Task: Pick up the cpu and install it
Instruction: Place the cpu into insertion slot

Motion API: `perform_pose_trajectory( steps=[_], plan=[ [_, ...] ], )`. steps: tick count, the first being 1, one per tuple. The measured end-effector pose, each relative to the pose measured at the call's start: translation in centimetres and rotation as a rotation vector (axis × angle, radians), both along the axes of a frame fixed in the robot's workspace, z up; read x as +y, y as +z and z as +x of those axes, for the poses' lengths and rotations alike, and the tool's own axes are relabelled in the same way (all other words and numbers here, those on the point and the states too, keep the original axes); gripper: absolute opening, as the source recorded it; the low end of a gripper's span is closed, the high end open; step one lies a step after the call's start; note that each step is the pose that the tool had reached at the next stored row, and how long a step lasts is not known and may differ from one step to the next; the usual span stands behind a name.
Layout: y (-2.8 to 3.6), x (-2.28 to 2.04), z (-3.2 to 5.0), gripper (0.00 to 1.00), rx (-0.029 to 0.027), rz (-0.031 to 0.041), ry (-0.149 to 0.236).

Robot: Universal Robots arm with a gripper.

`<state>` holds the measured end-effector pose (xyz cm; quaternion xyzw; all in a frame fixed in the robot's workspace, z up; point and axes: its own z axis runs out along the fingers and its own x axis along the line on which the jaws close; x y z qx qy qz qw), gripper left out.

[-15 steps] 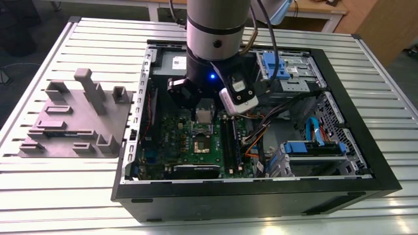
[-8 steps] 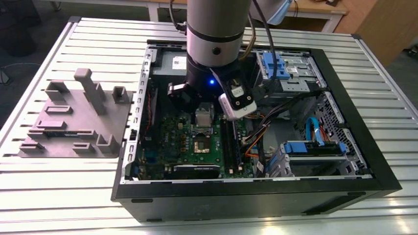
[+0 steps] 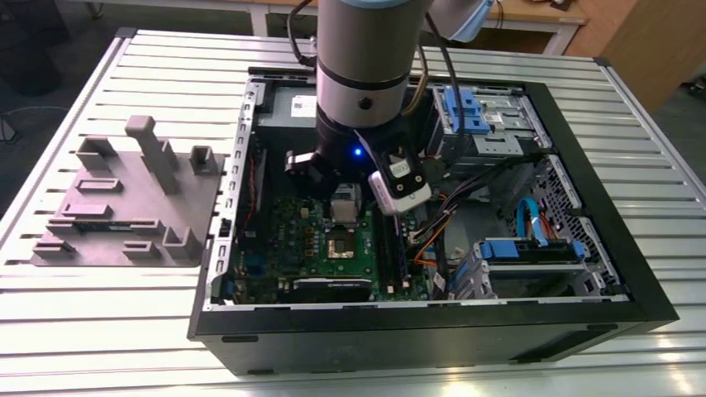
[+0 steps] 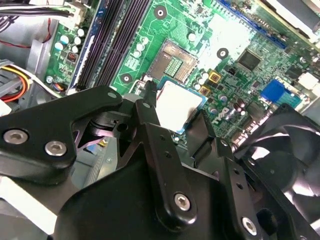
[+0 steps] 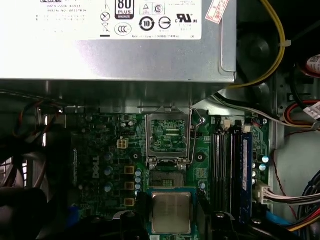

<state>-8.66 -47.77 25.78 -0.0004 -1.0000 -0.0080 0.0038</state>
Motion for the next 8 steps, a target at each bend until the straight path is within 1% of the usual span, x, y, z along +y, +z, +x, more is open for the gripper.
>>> perform_pose_trajectory(
  steps=[1,8],
  plan=[
    [-0.08,0.0,0.0,0.47,0.0,0.0,0.0],
    [-0.12,0.0,0.01,0.47,0.0001,-0.0001,0.0]
  ],
)
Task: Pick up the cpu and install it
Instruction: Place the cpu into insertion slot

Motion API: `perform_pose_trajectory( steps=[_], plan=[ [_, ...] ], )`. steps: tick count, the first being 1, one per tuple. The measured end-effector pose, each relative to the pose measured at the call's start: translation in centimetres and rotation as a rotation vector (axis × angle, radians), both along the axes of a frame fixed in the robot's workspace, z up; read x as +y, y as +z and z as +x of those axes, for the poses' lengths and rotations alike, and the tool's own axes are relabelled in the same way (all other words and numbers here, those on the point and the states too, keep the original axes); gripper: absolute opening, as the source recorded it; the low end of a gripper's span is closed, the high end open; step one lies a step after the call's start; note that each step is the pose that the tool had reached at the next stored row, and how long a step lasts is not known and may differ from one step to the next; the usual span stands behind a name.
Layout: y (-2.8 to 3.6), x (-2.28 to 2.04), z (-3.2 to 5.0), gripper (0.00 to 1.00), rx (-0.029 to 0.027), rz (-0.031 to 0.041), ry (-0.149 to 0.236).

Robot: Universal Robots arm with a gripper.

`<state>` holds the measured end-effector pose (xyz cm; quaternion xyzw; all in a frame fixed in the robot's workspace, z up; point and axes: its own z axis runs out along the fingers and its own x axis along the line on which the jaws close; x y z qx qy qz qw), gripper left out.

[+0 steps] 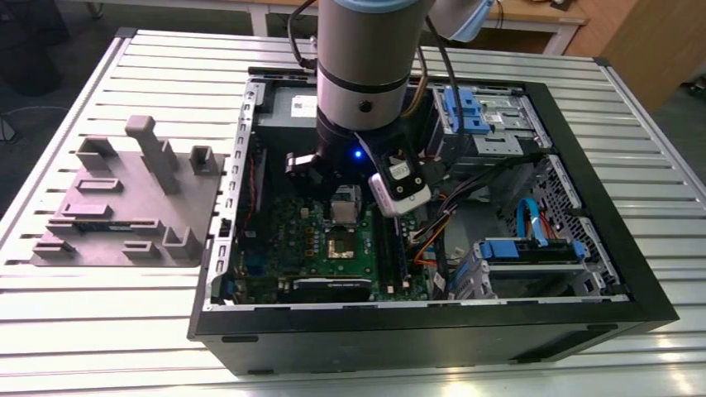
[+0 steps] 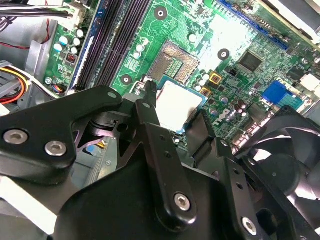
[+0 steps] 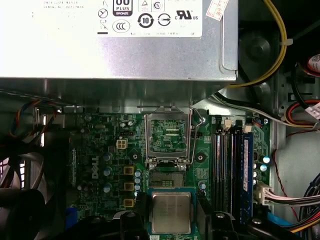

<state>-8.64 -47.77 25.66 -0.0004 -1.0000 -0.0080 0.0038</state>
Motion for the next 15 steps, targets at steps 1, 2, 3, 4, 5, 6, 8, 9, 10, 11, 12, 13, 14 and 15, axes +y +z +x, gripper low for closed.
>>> perform_pose_trajectory(
  steps=[1,2,3,4,5,6,8,9,10,11,12,13,14,15],
  plan=[
    [0.0,0.0,0.0,0.47,0.0,0.0,0.0],
    [0.0,0.0,0.0,0.47,0.0,0.0,0.0],
    [0.0,0.0,0.0,0.47,0.0,0.0,0.0],
    [0.0,0.0,0.0,0.47,0.0,0.0,0.0],
    [0.0,0.0,0.0,0.47,0.0,0.0,0.0],
    [-0.01,0.0,0.0,0.47,0.0,0.0,0.0],
    [-0.01,0.0,0.0,0.47,0.0,-0.0001,0.0],
    [-0.03,0.0,0.0,0.47,-0.0001,-0.0004,0.0],
    [-0.05,0.01,0.01,0.47,-0.0001,-0.0031,0.0],
    [-0.07,0.0,0.0,0.47,0.0,-0.0087,0.0],
    [-0.09,0.0,0.0,0.47,-0.0001,-0.0144,0.0],
    [-0.13,0.0,0.0,0.47,0.0,-0.0182,0.0],
    [-0.22,0.0,0.01,0.47,0.0,-0.0191,0.0],
    [-0.34,0.0,0.0,0.47,0.0,-0.0192,0.0]
  ],
)
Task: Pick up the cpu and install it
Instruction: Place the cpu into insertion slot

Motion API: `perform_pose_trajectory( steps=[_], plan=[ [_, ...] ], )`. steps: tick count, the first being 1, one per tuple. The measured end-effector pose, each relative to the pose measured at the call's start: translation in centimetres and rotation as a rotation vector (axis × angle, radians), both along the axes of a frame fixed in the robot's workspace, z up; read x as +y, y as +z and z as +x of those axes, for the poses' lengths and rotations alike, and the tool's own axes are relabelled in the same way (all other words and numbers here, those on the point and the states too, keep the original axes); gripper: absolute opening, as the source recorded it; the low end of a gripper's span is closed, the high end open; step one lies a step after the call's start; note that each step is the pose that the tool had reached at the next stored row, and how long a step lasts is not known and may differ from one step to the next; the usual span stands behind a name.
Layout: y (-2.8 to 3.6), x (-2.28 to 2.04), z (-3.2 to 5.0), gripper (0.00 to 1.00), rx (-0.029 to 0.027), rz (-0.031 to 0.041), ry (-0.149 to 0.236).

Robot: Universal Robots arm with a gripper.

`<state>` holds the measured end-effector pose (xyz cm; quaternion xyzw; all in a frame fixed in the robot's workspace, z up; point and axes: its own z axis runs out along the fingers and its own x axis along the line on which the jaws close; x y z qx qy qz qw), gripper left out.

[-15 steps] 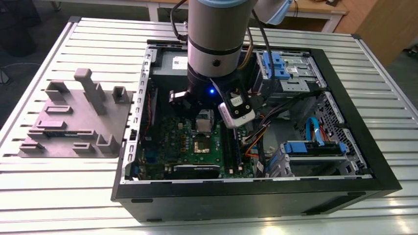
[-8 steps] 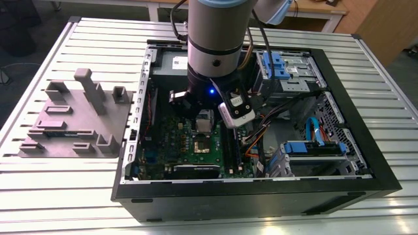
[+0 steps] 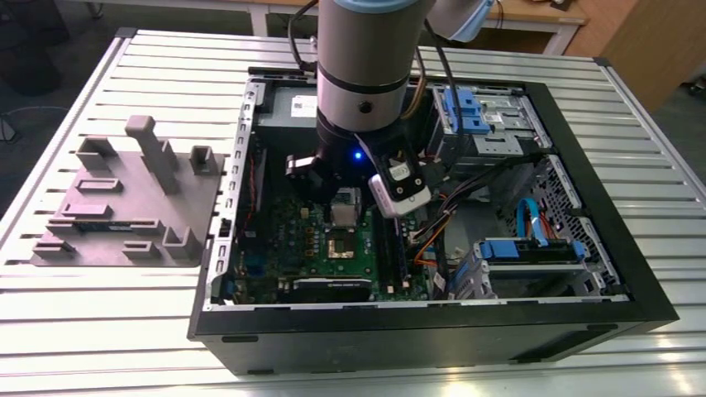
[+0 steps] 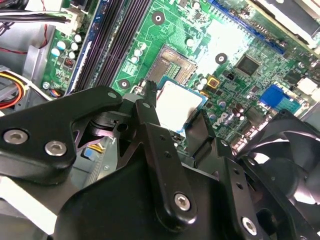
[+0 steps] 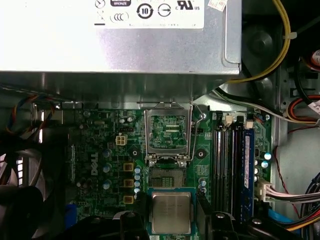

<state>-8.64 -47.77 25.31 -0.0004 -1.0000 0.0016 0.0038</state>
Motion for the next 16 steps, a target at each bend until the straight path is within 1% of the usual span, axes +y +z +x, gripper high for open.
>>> perform_pose_trajectory(
  steps=[4,6,8,10,11,13,16],
  plan=[
    [-0.6,-0.01,-0.01,0.47,0.0,-0.0004,0.0],
    [-0.9,-0.04,-0.01,0.47,0.0001,-0.002,0.0],
    [-1.14,-0.08,0.0,0.47,0.0001,-0.0049,0.0],
    [-1.34,-0.12,0.0,0.47,0.0,-0.0097,0.0],
    [-1.42,-0.19,-0.01,0.47,0.0002,-0.0105,0.0],
    [-1.65,-0.33,-0.01,0.47,0.0,-0.0102,0.0],
    [-2.18,-0.38,0.01,0.47,0.0,-0.0103,0.0]
  ],
)
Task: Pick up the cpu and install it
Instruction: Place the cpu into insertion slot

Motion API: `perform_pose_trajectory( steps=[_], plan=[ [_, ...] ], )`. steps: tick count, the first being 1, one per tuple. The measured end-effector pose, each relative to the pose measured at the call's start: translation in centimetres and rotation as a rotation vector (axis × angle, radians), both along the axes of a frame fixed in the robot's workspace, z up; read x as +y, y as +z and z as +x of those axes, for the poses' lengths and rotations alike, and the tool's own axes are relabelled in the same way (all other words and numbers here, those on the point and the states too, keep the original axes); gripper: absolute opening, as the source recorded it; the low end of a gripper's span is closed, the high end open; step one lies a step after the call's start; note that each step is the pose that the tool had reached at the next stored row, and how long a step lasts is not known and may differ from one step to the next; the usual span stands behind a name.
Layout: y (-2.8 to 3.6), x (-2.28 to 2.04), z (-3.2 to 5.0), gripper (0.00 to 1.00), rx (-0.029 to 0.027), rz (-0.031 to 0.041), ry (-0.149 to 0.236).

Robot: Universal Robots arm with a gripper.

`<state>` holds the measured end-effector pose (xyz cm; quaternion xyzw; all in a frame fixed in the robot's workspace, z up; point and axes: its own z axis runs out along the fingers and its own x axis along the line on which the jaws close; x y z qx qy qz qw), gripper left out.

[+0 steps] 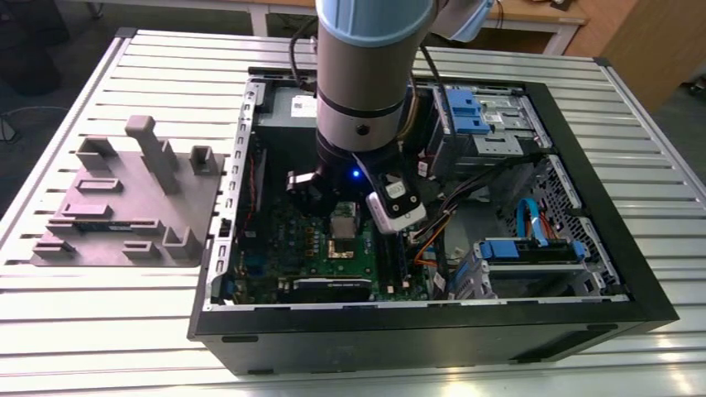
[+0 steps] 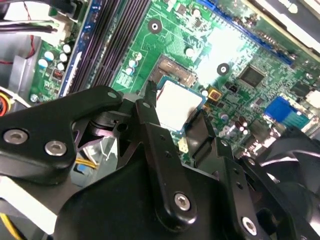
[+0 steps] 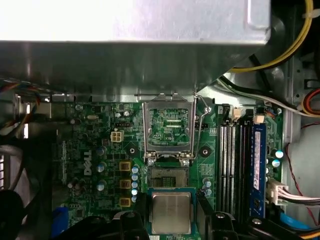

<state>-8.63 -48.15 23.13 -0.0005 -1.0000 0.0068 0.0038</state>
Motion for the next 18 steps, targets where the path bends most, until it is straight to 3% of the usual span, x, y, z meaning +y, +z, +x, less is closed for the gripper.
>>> perform_pose_trajectory(
  steps=[18],
  plan=[
    [-3.17,-0.3,0.05,0.47,0.0,0.0,0.0]
  ],
)
